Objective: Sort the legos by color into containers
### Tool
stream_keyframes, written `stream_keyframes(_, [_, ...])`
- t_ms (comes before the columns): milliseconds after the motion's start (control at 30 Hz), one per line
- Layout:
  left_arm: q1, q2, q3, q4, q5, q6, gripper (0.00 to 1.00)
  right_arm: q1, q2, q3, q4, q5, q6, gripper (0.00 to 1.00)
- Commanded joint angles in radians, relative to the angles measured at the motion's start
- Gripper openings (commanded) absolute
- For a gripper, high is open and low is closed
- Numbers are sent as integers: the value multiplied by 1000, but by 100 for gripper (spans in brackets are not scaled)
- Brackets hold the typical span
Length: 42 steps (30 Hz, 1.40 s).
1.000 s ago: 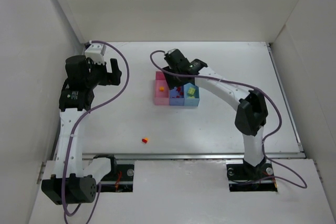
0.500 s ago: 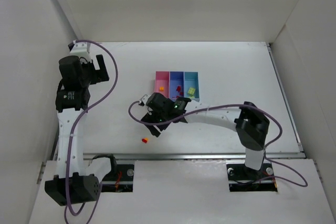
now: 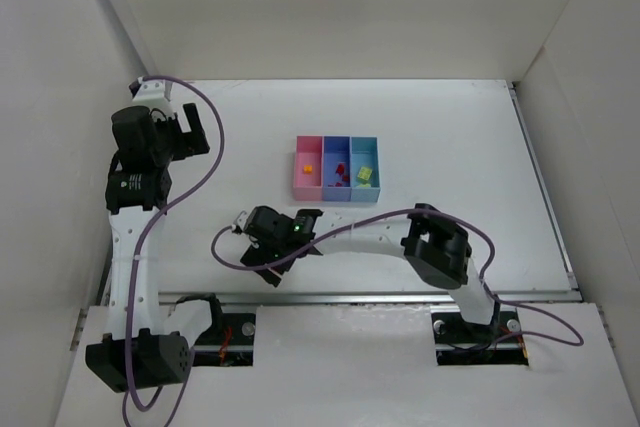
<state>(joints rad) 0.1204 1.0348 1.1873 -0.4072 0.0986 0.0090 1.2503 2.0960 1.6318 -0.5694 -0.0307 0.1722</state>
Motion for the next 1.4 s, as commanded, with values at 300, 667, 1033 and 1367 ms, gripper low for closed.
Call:
stream_keyframes(300, [-48, 5, 21, -46, 150, 164, 85, -15, -138, -24, -20, 41, 65, 77])
stream_keyframes(667, [-77, 100, 84, -441, 140, 799, 91, -213, -481, -363, -58, 45, 194, 84])
stream_keyframes(1033, [-511, 67, -133, -584, 162, 1112, 99, -476, -587, -363, -127, 156, 386, 85])
stream_keyframes(1367, [-650, 191, -176, -360, 360, 600, 89, -476, -694, -395, -143, 204, 437, 84])
